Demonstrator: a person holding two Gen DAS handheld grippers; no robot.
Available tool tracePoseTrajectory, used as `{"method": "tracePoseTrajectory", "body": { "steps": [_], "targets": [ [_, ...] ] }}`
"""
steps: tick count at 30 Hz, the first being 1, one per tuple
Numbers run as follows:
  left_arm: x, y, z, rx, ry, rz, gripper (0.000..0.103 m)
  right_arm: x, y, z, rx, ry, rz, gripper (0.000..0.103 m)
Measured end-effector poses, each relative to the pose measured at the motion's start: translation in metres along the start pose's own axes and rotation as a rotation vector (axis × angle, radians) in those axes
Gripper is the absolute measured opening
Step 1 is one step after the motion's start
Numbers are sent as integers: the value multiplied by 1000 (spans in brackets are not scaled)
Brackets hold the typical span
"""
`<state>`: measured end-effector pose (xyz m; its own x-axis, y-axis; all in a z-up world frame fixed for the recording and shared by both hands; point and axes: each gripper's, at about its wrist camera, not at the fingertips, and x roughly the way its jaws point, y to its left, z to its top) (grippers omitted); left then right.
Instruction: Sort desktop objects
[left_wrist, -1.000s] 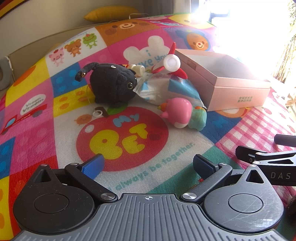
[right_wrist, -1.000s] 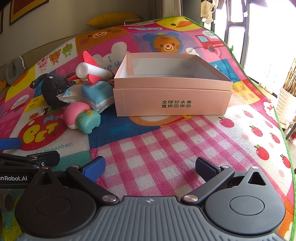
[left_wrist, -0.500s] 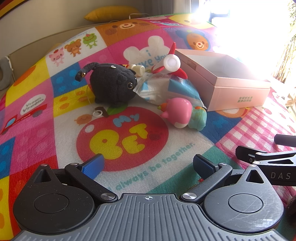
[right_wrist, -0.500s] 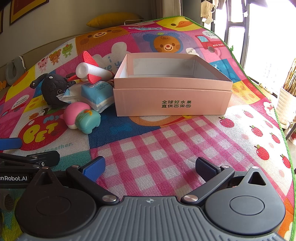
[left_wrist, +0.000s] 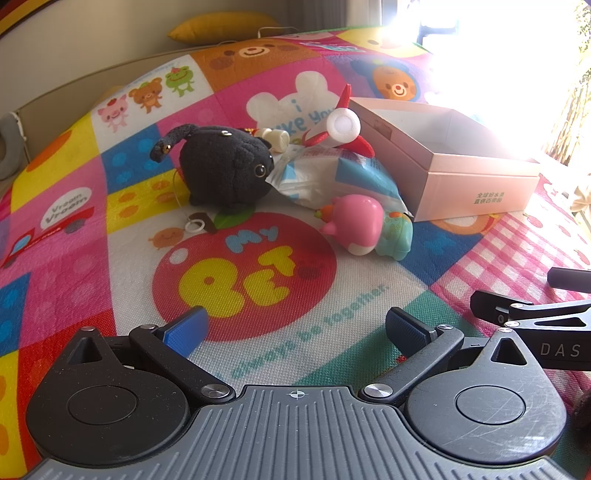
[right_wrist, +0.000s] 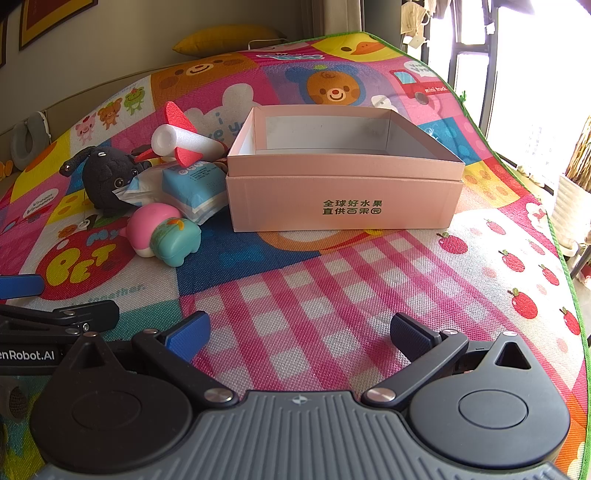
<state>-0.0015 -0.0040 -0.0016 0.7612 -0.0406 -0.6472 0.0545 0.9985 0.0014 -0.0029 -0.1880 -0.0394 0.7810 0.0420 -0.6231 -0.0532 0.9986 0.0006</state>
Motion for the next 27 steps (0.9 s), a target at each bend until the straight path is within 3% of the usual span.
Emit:
{"method": "tracePoseTrajectory", "body": {
  "steps": [27],
  "targets": [
    [1,2,-1,2,2,-2,103,0,0,0,-7,10,-2,103]
  ]
}}
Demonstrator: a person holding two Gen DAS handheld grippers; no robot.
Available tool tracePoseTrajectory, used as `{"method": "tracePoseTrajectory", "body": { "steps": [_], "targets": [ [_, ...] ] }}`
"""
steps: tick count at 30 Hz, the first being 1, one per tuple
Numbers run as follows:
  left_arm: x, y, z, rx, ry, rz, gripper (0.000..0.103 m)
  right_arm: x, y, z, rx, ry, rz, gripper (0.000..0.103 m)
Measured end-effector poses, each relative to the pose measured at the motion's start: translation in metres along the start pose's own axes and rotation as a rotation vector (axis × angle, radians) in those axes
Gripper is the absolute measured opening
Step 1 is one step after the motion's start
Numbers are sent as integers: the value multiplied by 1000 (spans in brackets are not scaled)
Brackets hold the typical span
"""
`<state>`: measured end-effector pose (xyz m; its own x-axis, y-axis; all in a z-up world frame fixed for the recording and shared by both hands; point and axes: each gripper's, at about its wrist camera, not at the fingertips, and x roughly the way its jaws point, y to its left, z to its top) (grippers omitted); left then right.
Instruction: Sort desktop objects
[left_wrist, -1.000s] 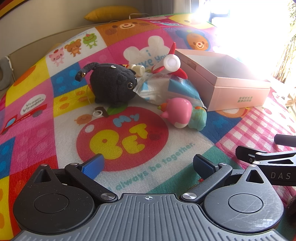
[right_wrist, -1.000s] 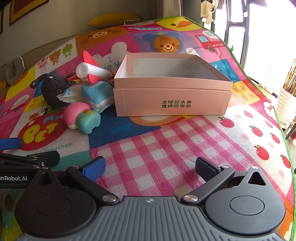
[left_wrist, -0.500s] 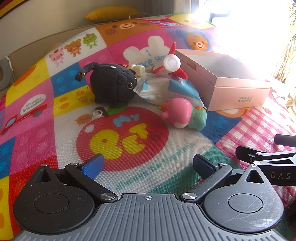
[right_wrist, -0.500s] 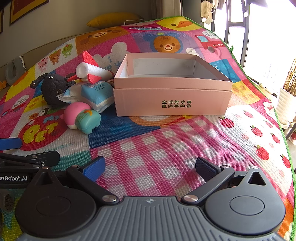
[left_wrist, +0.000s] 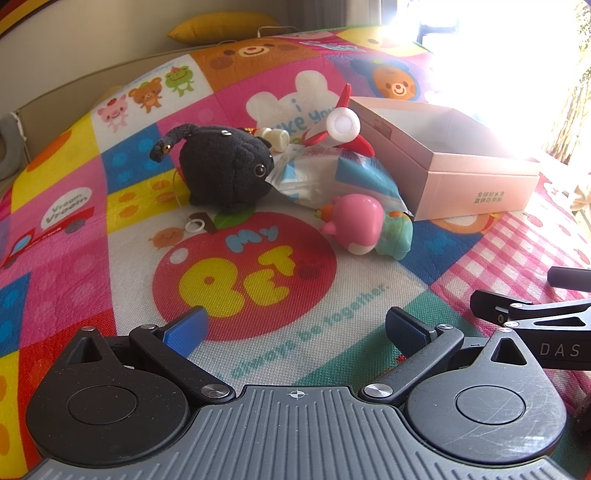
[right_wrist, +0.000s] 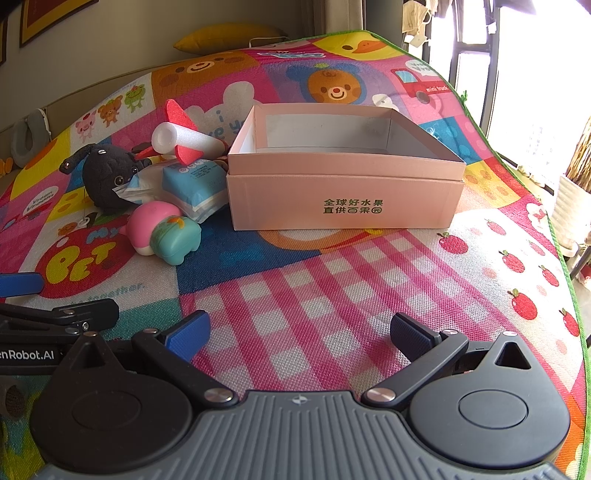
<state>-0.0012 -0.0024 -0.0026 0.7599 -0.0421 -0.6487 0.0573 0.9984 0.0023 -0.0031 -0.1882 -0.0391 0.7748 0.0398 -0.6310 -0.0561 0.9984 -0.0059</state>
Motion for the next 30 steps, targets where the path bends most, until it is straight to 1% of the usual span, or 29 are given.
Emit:
{"method": "tracePoseTrajectory", "body": {
  "steps": [6,11,14,20,25,30],
  "targets": [
    [-1,4,1,-4,11,-11,103,-1,0,2,-20,37,14,103],
    [-4,5,4,-6,20,-33,103,-10,-2,-4,-49,66,40,103],
    [-9,4,6,1,5,-49,103,-12,-3,-4,-44,80,51,103],
    [-19,5,8,19,-42,-44,103,-11,-2,-2,-41,91,47,103],
    [-22,17,10,13,-54,-16,103,-12,-2,-3,-41,77,49,103],
    [-21,40,15,-33,-60,40,103,-10,8,1,-90,74,103,103]
  ]
}}
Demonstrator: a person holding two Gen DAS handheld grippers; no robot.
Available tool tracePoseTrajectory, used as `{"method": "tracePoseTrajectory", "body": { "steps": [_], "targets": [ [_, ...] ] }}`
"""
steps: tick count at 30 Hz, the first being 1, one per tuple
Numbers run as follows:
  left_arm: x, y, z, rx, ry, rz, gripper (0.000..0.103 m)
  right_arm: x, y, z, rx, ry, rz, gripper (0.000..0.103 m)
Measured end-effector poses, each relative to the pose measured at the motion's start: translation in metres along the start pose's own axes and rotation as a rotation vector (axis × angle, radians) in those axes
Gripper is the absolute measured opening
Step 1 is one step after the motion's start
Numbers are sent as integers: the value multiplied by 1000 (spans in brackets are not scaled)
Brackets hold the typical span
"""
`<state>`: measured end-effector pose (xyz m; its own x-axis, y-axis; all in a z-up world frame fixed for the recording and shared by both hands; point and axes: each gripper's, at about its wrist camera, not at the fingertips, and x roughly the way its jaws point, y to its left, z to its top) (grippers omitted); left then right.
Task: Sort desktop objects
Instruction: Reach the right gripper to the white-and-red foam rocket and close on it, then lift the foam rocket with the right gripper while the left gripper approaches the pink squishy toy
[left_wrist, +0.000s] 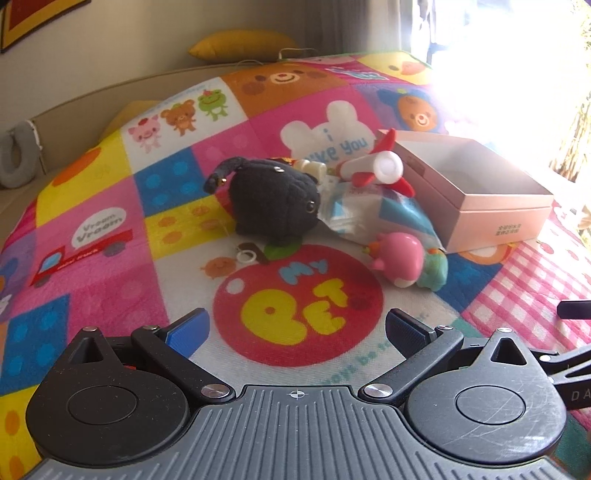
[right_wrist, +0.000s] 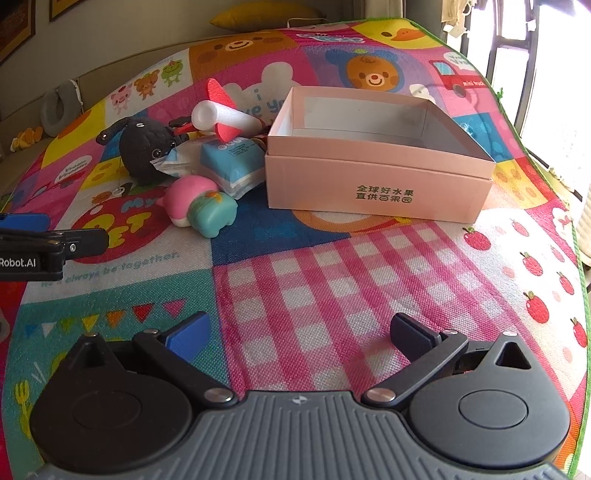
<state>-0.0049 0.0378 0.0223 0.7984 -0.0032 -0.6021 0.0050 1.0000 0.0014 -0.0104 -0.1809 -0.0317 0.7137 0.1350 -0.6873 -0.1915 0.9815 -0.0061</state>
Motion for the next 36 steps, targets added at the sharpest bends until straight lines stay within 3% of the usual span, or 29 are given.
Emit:
{"method": "tracePoseTrajectory", "body": {
  "steps": [5,7,9,12,15,17,18,21,24,29,32,36],
  "targets": [
    [2,27,6,-64,-1,42,103,-1,26,18,-134,-123,0,103],
    [2,35,8,-81,-8,51,103,2,38,29,-187,-156,16,93],
    [0,42,10,-98,-19,54,103,10,46,40,-203,-135,55,79],
    [-4,53,11,-128,-36,51,103,28,59,53,-200,-91,95,74],
    [-6,62,13,-146,-50,53,103,33,70,61,-177,-63,241,69],
    [-7,69,15,-157,-58,66,103,25,76,66,-174,-94,336,69],
    [-7,72,15,-164,-61,72,103,21,78,69,-181,-123,340,69],
    [-6,81,15,-193,-67,85,103,10,82,83,-208,-237,224,67],
    [-3,81,13,-198,-57,66,103,19,80,106,-165,-277,107,59],
    [-2,64,5,-147,-39,-1,103,62,76,144,-77,-232,46,58],
    [-5,56,0,-123,-30,-24,103,83,75,150,-72,-165,26,33],
    [-6,52,-2,-117,-15,-25,103,53,64,134,-79,-186,87,32]
  ]
}}
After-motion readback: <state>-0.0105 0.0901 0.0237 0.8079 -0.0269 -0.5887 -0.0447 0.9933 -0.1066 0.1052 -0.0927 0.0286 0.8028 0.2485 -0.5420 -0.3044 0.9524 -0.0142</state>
